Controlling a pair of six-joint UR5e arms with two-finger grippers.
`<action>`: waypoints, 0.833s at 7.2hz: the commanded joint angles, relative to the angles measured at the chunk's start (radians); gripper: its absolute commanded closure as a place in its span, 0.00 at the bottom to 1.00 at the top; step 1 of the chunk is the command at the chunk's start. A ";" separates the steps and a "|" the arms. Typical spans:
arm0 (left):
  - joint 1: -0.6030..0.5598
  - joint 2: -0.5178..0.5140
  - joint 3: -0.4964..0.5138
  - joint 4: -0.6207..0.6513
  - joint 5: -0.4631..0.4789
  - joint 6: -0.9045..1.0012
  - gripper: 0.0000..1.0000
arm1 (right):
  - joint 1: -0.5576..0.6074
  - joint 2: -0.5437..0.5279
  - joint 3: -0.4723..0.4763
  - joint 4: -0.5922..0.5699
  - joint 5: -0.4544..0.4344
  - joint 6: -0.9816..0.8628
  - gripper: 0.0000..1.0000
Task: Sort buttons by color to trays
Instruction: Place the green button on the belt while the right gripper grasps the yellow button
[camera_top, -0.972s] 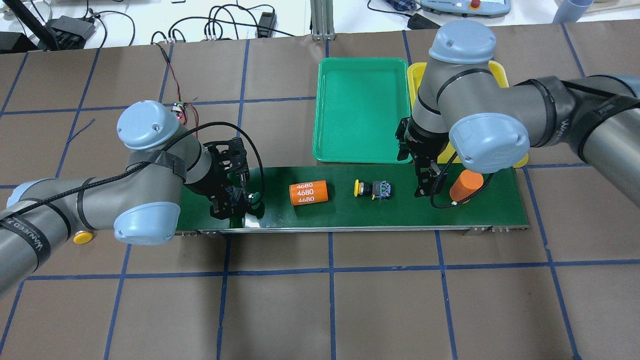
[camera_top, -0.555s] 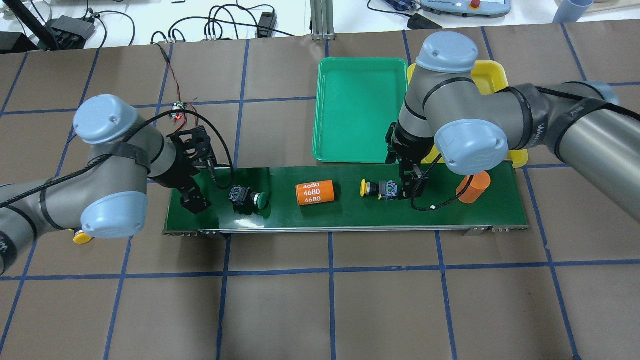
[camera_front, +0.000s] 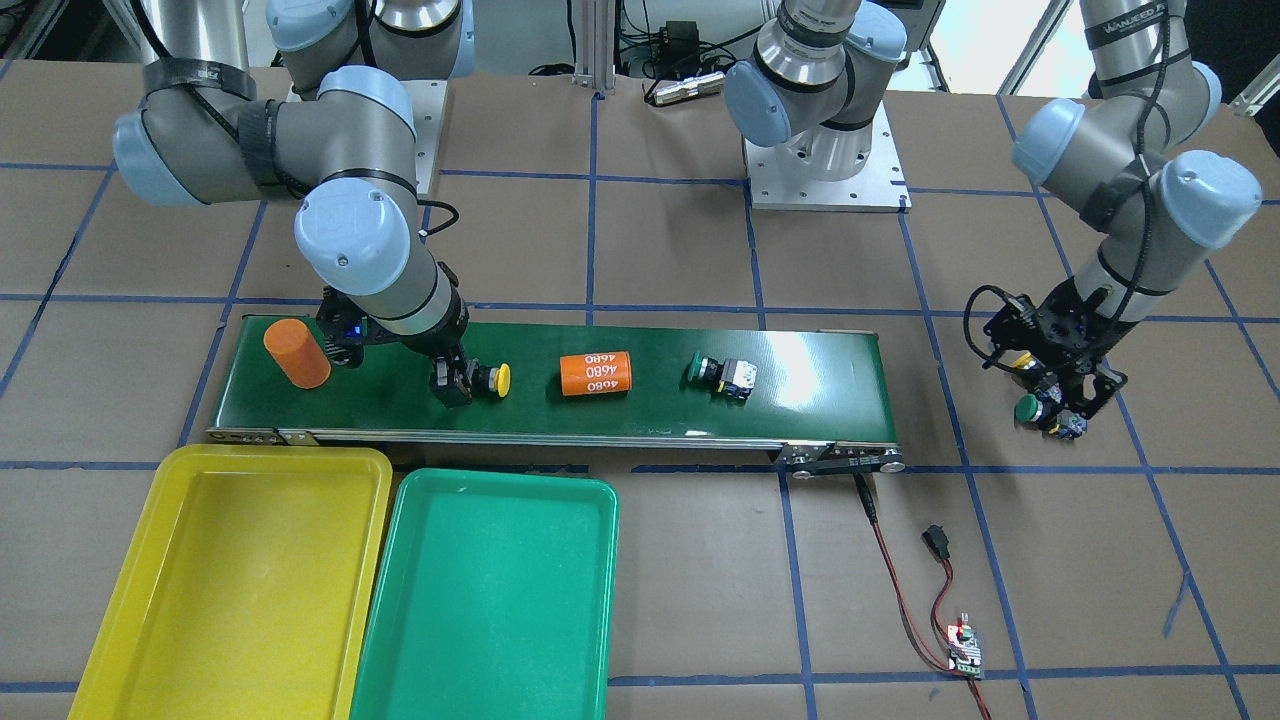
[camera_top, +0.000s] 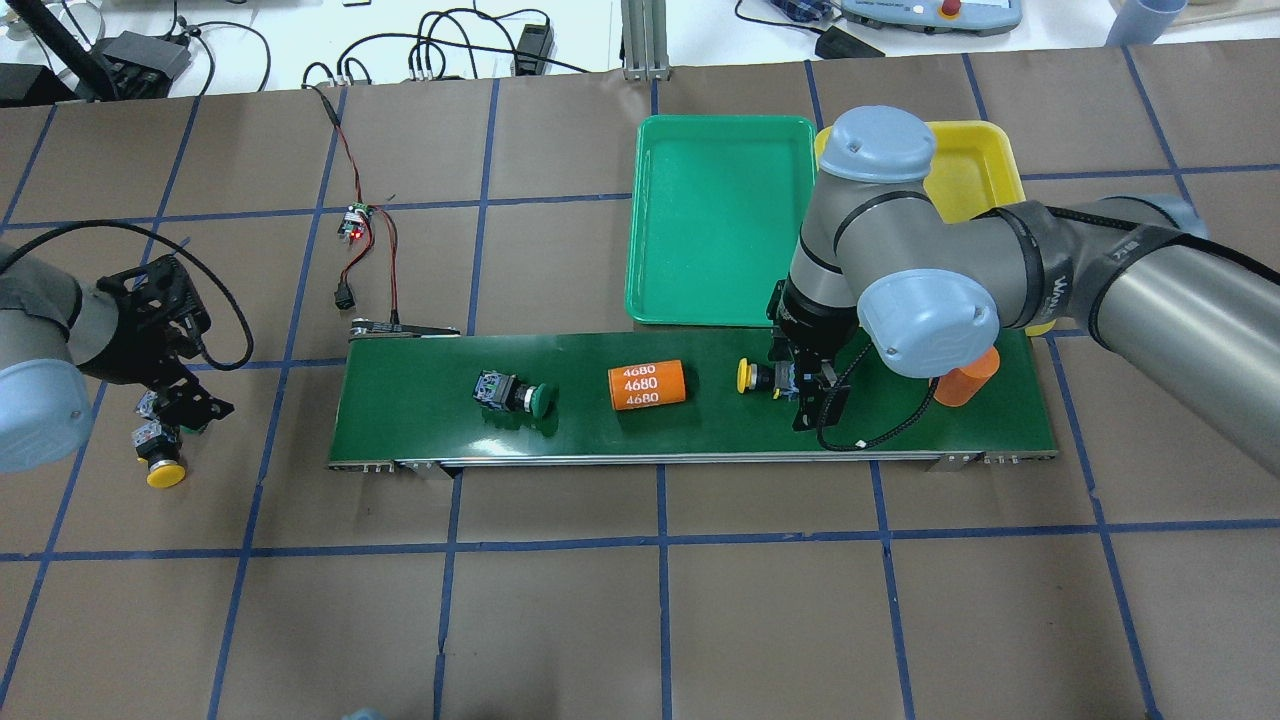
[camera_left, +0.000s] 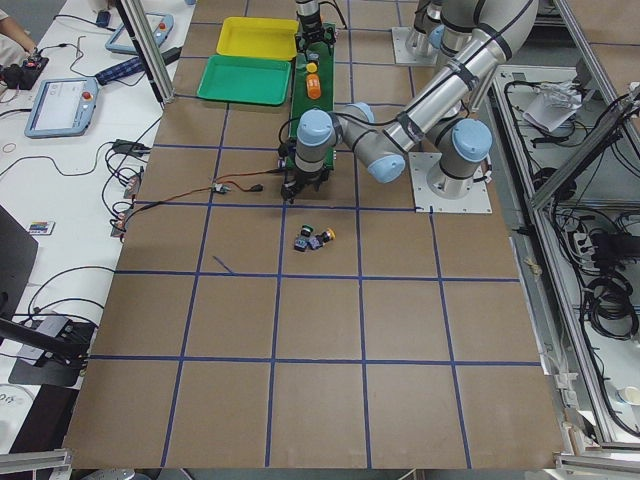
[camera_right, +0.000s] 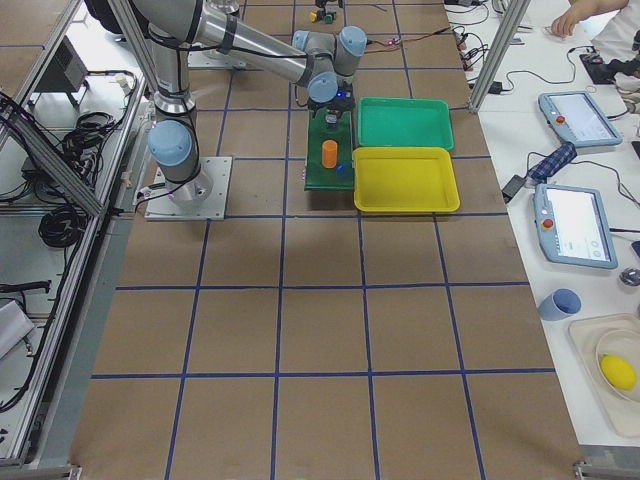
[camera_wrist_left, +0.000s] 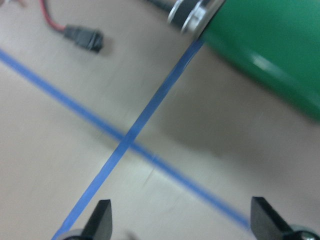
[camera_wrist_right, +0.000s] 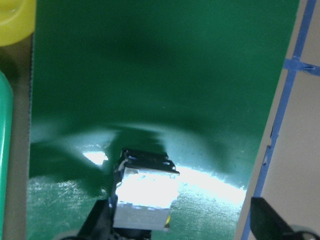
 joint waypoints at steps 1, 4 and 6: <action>0.056 -0.118 0.062 0.012 0.001 0.360 0.10 | -0.001 0.002 0.021 -0.009 -0.012 -0.011 0.00; 0.054 -0.191 0.052 0.041 0.010 0.513 0.20 | -0.007 -0.003 0.042 -0.019 -0.025 -0.069 0.88; 0.053 -0.205 0.053 0.059 0.013 0.515 0.19 | -0.018 -0.006 0.038 -0.023 -0.017 -0.118 1.00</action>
